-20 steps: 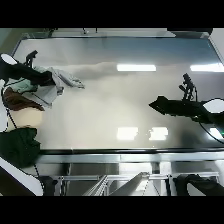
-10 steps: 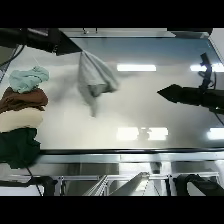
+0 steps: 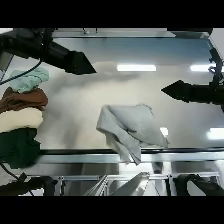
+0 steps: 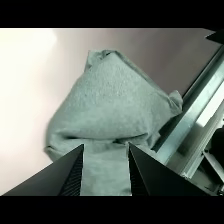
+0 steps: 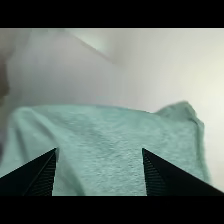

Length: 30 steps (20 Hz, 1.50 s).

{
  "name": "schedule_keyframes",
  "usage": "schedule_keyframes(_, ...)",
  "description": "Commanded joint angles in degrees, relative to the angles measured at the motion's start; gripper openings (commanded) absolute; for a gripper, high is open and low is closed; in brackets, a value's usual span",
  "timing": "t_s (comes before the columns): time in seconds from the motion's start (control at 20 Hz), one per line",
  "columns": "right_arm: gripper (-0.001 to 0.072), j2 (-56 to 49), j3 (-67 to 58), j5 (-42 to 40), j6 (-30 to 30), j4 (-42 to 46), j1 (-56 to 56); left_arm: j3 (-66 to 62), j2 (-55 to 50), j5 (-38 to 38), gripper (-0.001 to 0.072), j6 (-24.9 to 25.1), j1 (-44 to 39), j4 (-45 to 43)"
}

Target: Fold the shirts.

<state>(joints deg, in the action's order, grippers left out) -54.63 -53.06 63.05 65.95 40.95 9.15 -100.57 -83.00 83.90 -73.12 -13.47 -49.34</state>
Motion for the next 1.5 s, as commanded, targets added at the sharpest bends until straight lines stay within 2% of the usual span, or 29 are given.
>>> schedule_keyframes(0.0, 0.0578, -0.11, -0.07, 1.16, 1.29, 8.26, 3.06, 8.31, -0.42, -1.05, 0.0288, -0.72, 4.35, -2.10)
schedule_keyframes(0.05, 0.0621, -0.11, 0.15, 2.67, 2.16, 12.17, 4.04, 11.58, -0.50, 1.40, 0.0288, -0.92, 6.16, -2.10)
schedule_keyframes(0.15, 0.0636, -0.07, 2.47, 6.73, 5.42, 19.17, 6.01, 20.44, -0.33, 5.42, 0.0291, -1.57, 7.87, -1.99)
schedule_keyframes(0.25, 0.0635, -0.09, 7.43, 8.94, 6.49, 22.88, 7.65, 32.96, 0.87, 2.23, 0.0292, -0.68, 7.54, -0.76)
schedule_keyframes(0.35, 0.0634, -1.51, 12.85, 8.07, 6.38, 22.84, 8.52, 44.85, 0.94, -5.11, 0.0292, 2.80, 6.25, 5.14)
schedule_keyframes(0.45, 0.0634, -5.99, 16.59, 7.91, 4.02, 20.11, 8.55, 52.19, -1.27, -11.21, 0.0292, 7.15, 4.57, 12.74)
schedule_keyframes(0.55, 0.0634, -11.80, 17.44, 8.07, -0.94, 12.72, 8.48, 55.15, -5.40, -12.96, 0.0292, 9.86, 2.89, 18.67)
schedule_keyframes(0.75, 0.0634, -21.07, 17.44, 8.92, -3.93, 8.44, 8.13, 53.37, -13.62, -12.20, 0.0292, 10.56, 0.39, 18.91)
schedule_keyframes(0.9, 0.0632, -22.75, 17.42, 8.81, -7.91, 3.58, 5.35, 50.05, -16.74, -11.47, 0.0292, 10.58, 0.11, 18.88)
schedule_keyframes(0.95, 0.0554, -22.75, 17.40, 8.81, -8.72, 2.82, 4.28, 48.87, -17.29, -11.65, 0.0292, 10.56, 0.11, 18.91)
schedule_keyframes(1.0, 0.0245, -22.73, 17.40, 8.92, -9.88, 2.21, 3.37, 47.80, -17.68, -11.69, 0.0292, 10.54, 0.11, 18.91)
schedule_keyframes(1.05, 0.0014, -22.71, 17.33, 9.18, -10.51, 1.64, 2.73, 46.51, -18.01, -11.72, 0.0287, 10.51, 0.11, 18.91)
schedule_keyframes(1.1, 0.0019, -22.53, 17.27, 9.64, -11.54, 0.35, 2.51, 45.03, -18.32, -11.72, 0.0132, 10.54, 0.11, 18.93)
schedule_keyframes(1.15, 0.0019, -22.43, 17.05, 10.58, -12.96, -1.62, 2.54, 43.32, -18.38, -11.87, 0.0008, 10.67, 0.11, 18.91)
schedule_keyframes(1.3, 0.0018, -20.98, 14.95, 14.73, -15.47, -7.87, 2.56, 38.62, -16.24, -11.21, 0.0008, 10.69, 0.11, 18.97)
schedule_keyframes(1.45, 0.0018, -16.92, 10.54, 15.87, -15.34, -8.96, 2.56, 36.09, -10.19, -11.76, 0.0015, 10.71, 0.92, 18.88)
